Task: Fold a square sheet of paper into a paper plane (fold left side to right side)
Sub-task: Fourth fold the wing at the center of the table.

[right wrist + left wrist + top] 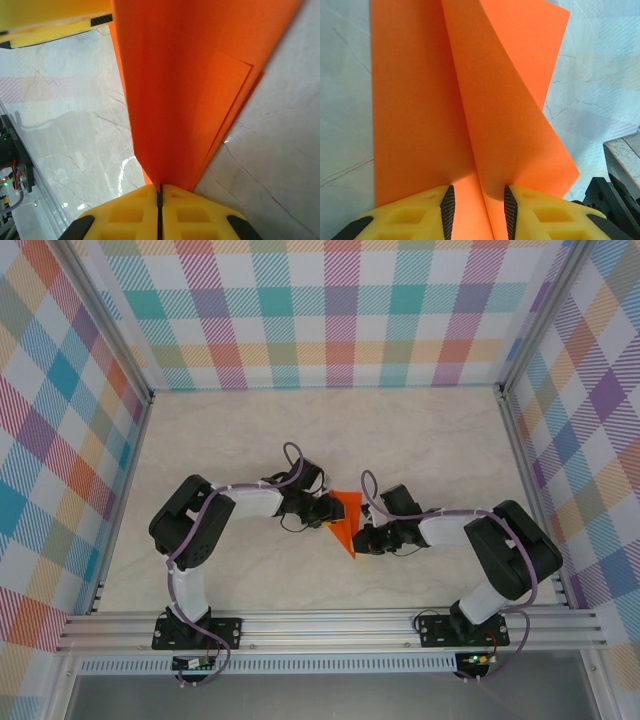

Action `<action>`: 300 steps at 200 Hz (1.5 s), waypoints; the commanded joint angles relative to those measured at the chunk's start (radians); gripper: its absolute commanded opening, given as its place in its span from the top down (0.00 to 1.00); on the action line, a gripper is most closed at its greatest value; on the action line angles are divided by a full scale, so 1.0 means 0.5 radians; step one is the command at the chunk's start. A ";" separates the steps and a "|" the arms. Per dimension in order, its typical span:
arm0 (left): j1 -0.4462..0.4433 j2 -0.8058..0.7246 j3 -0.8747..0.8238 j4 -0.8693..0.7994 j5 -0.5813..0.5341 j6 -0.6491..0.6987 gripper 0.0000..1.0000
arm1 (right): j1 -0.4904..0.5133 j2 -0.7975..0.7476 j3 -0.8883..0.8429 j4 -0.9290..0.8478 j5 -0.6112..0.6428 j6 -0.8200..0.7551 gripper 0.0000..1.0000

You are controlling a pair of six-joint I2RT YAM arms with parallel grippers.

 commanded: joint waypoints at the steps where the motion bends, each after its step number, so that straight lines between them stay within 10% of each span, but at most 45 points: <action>1: -0.023 0.040 0.036 0.009 0.004 -0.006 0.66 | -0.011 0.069 0.004 0.012 0.032 -0.006 0.91; 300: -0.024 0.058 0.036 -0.077 -0.058 0.018 0.66 | -0.271 -0.400 0.009 -0.019 -0.116 0.072 0.60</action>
